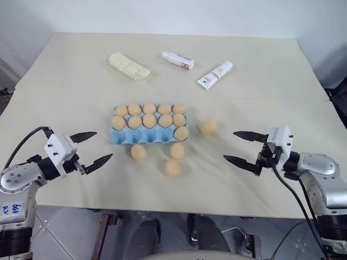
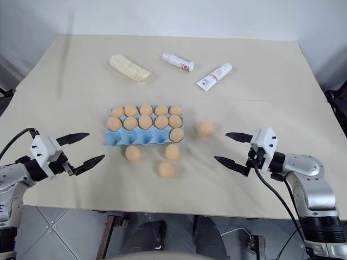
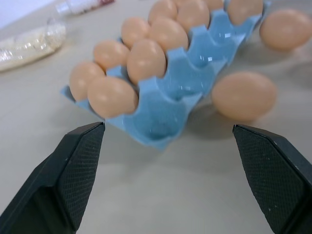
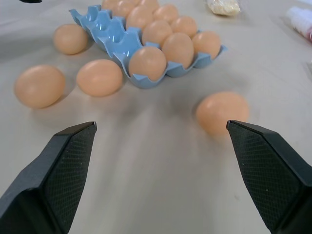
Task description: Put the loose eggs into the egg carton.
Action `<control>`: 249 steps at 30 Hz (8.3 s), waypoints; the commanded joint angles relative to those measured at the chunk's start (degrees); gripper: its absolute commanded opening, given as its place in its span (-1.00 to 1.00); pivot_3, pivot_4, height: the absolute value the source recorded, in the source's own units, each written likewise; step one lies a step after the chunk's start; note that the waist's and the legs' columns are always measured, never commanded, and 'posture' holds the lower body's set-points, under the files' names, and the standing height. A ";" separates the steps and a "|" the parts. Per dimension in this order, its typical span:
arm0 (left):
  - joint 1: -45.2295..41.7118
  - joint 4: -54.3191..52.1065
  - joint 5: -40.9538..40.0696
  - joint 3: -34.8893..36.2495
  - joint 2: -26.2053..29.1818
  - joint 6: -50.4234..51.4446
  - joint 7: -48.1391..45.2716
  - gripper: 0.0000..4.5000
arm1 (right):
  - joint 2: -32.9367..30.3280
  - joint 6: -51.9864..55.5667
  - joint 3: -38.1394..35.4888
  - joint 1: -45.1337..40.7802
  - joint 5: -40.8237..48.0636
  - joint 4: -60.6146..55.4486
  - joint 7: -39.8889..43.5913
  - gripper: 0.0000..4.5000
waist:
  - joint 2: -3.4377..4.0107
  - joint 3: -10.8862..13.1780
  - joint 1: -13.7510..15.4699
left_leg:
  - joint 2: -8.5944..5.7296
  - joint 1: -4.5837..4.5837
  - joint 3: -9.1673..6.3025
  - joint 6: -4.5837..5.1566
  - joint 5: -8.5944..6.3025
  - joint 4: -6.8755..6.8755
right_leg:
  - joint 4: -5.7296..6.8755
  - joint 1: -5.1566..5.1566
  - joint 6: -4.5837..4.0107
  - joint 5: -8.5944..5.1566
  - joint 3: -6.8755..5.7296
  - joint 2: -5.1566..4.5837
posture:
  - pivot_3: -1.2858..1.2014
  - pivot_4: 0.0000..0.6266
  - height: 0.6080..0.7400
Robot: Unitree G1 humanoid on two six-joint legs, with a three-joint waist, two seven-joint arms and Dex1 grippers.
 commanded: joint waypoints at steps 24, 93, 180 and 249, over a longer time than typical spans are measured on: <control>-2.71 -1.82 -4.42 -8.85 -2.24 -2.66 -10.64 0.99 | 6.82 3.07 0.99 -2.28 -4.37 1.14 -12.85 1.00 | 0.02 -0.01 -0.22 | -0.02 0.20 0.03 -0.06 0.13 0.33 | 0.55 0.06 -0.04 -0.01 0.06 0.04 | 0.03 -0.52 1.00; 5.00 -5.60 -4.01 -5.83 -3.79 1.18 -1.32 1.00 | 7.25 6.55 -3.45 4.61 -0.83 -13.16 -8.00 0.99 | -0.08 -0.07 -0.20 | -0.09 0.01 0.05 -0.09 0.13 0.03 | 0.47 -0.21 -0.08 -0.04 0.07 0.00 | 0.03 -0.52 1.00; 19.49 -10.46 -6.37 8.10 -11.39 2.81 9.03 1.00 | 37.57 23.90 28.81 -38.23 -15.59 14.31 -25.97 0.46 | -0.13 -0.09 -1.76 | -0.07 -0.07 -0.06 -0.17 0.19 0.07 | 0.63 -0.35 -0.17 -0.04 -0.02 0.01 | 0.03 -0.52 1.00; 17.67 -12.17 -8.49 6.04 -4.73 7.12 2.43 1.00 | 29.53 20.25 27.50 -27.10 -11.23 1.18 -14.91 -0.06 | -0.15 -0.11 -1.34 | -0.01 0.05 -0.07 -0.18 0.15 0.14 | 0.60 -0.19 -0.20 -0.07 -0.04 0.03 | 0.03 -0.52 1.00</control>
